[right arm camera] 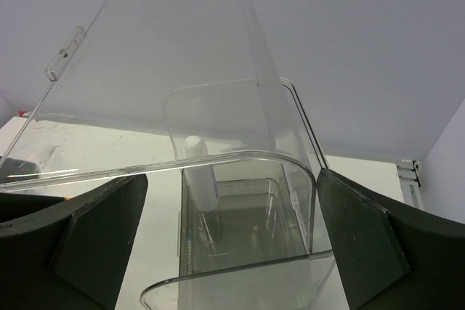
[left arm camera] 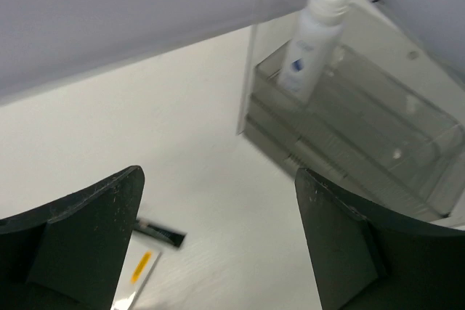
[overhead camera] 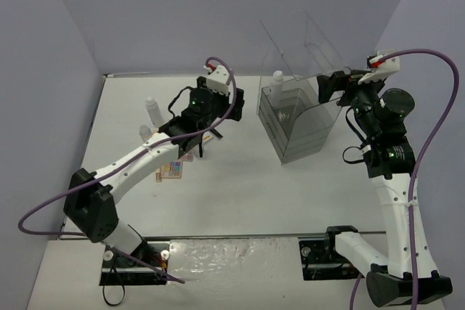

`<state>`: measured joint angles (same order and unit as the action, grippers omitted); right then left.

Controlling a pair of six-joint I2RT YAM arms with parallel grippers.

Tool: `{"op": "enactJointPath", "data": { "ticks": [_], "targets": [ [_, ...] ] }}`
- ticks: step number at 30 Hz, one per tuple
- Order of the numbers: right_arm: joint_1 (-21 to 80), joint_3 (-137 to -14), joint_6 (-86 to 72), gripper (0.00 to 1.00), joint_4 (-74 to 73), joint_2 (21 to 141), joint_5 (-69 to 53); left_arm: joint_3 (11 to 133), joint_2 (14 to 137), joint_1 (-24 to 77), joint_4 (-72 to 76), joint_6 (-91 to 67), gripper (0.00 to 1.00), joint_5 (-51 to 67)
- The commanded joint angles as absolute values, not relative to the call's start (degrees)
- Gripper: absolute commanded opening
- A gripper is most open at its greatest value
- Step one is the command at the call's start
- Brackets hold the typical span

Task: Organize the makeup

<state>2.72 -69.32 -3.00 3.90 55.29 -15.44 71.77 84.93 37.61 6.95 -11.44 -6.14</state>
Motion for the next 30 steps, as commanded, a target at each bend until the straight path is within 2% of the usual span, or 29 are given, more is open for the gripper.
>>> {"op": "enactJointPath", "data": {
  "ticks": [1, 6, 13, 20, 30],
  "targets": [
    [3.3, -69.9, -3.2, 1.00, 11.2, 55.3, -15.4, 65.7, 74.8, 29.6, 2.6, -15.9, 0.82, -12.9],
    [3.4, -69.3, -3.3, 1.00, 11.3, 55.1, -15.6, 59.6, 69.4, 20.1, 0.6, -16.4, 0.82, -14.2],
    [3.7, -69.4, -3.3, 1.00, 11.3, 55.3, -15.6, 57.6, 73.6, 10.1, 4.3, -12.8, 0.82, -15.0],
    [4.3, -69.0, -2.9, 1.00, 11.3, 54.9, -15.2, 61.6, 83.3, 7.2, 6.3, -13.4, 0.81, -13.0],
    [4.6, -68.6, -2.4, 1.00, 11.0, 53.7, -14.5, 68.2, 92.9, 5.0, 10.6, -11.5, 0.74, -8.0]
  ]
}}
